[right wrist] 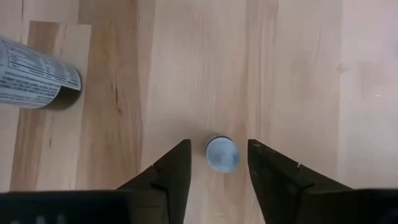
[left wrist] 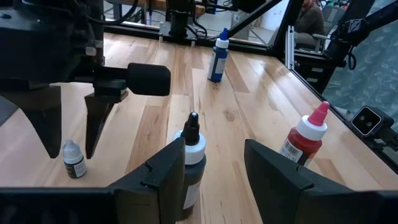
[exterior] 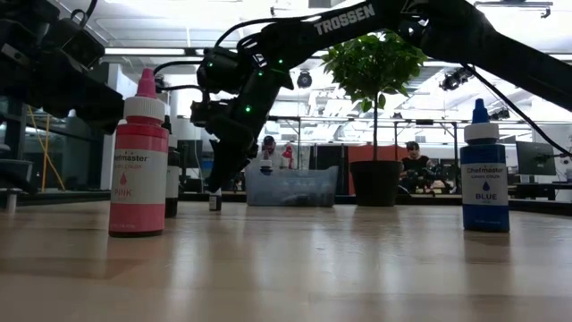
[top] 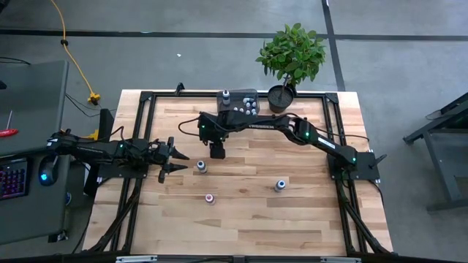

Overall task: Pick & Place food coloring
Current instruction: Put the small black food coloring bottle into the black bin

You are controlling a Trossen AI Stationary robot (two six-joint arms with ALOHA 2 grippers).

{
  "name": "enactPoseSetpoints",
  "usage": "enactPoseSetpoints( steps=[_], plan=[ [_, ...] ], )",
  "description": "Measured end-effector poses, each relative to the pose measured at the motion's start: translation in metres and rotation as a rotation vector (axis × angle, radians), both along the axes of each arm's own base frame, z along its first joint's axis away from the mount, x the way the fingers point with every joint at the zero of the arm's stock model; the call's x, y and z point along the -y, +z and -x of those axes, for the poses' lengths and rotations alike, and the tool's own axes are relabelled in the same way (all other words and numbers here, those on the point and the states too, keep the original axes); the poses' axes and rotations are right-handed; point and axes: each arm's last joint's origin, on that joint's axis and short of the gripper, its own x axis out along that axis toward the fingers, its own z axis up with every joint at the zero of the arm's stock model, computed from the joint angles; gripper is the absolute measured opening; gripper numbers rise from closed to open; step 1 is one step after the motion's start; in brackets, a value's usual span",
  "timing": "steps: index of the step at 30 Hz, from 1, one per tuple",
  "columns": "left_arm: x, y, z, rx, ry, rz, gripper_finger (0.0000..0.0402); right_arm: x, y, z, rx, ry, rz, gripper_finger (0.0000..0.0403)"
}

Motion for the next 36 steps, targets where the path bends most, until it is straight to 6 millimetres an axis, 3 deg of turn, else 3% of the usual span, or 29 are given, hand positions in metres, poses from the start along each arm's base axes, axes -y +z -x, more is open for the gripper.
enactPoseSetpoints(
  steps=[20,28,31,36],
  plan=[
    [0.0,0.0,0.0,0.0,0.001,0.0,0.0163,0.001,0.001,0.0,0.001,0.005,0.004,0.0052],
    [0.0,0.0,0.0,0.0,0.0,0.0,0.0163,0.001,0.002,0.0,-0.002,-0.005,0.031,0.005],
    [0.0,0.0,0.0,0.0,0.0,0.0,0.0163,0.001,0.007,0.001,0.005,-0.008,0.039,0.0044],
    [0.0,0.0,0.0,0.0,0.0,0.0,0.0163,0.0,0.035,0.005,0.058,-0.033,0.041,0.0043]
  ],
)
